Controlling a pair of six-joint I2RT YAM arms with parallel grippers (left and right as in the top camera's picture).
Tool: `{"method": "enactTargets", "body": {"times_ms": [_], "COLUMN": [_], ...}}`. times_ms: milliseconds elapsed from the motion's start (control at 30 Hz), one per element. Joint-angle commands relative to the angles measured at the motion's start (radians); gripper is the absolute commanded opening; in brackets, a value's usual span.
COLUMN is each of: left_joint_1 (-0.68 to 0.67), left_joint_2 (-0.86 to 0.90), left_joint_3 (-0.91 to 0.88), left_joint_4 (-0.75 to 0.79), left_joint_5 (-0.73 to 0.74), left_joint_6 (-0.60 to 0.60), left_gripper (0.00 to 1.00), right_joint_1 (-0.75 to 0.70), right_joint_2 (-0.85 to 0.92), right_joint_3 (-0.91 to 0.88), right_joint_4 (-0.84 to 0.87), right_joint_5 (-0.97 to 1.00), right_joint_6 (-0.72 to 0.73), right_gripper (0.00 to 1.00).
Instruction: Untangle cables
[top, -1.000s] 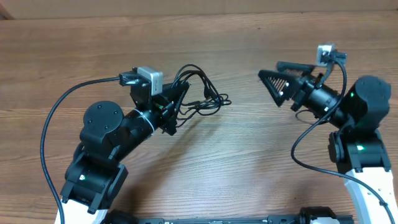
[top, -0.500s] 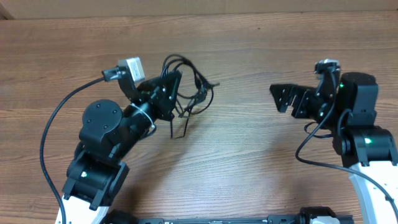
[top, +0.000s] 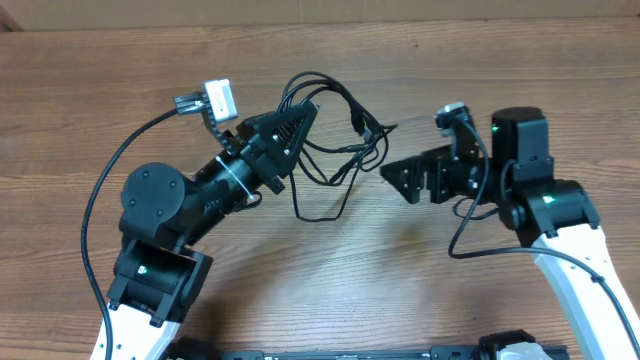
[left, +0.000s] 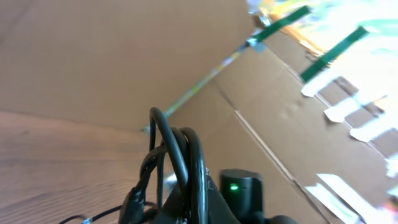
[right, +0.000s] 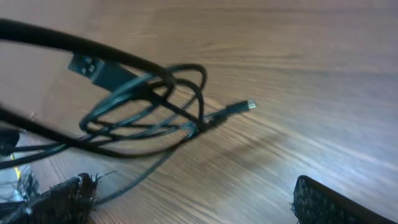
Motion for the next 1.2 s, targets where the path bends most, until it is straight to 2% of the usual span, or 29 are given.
{"method": "enactTargets", "body": {"times_ms": [0, 400, 433, 467, 500, 567, 667, 733, 967, 1100, 1167], "left_joint_1": [-0.001, -0.001, -0.001, -0.001, -0.001, -0.001, -0.001, -0.001, -0.001, -0.001, -0.001], "left_joint_2": [-0.005, -0.004, -0.004, -0.004, -0.004, -0.004, -0.004, -0.004, -0.004, -0.004, -0.004], "left_joint_3": [0.008, 0.008, 0.008, 0.008, 0.008, 0.008, 0.008, 0.008, 0.008, 0.008, 0.008], "left_joint_4": [0.071, 0.189, 0.199, 0.215, 0.241, 0.264, 0.274, 0.274, 0.285, 0.285, 0.285], "left_joint_5": [0.08, 0.128, 0.128, 0.127, 0.122, 0.12, 0.121, 0.12, 0.095, 0.103, 0.107], "left_joint_6": [-0.063, -0.176, -0.186, -0.199, -0.222, -0.234, -0.234, -0.233, -0.253, -0.294, -0.325], "left_gripper": [0.04, 0.04, 0.04, 0.04, 0.04, 0.04, 0.04, 0.04, 0.04, 0.04, 0.04], "right_joint_1": [0.026, 0.091, 0.099, 0.107, 0.12, 0.13, 0.134, 0.133, 0.133, 0.133, 0.133], "right_joint_2": [-0.008, -0.007, -0.007, -0.007, -0.007, -0.007, -0.007, -0.007, -0.007, -0.007, -0.007], "right_joint_3": [0.003, 0.003, 0.003, 0.003, 0.003, 0.003, 0.003, 0.003, 0.003, 0.003, 0.003], "right_joint_4": [0.036, 0.12, 0.125, 0.132, 0.14, 0.149, 0.158, 0.158, 0.157, 0.178, 0.206], "right_joint_5": [0.039, 0.043, 0.042, 0.043, 0.043, 0.042, 0.042, 0.042, 0.042, 0.043, 0.042], "right_joint_6": [0.034, 0.048, 0.037, 0.023, -0.006, -0.023, -0.023, -0.023, -0.022, -0.023, -0.022], "right_gripper": [1.0, 1.0, 0.96, 0.87, 0.66, 0.44, 0.16, 0.04, 0.04, 0.27, 0.33]}}
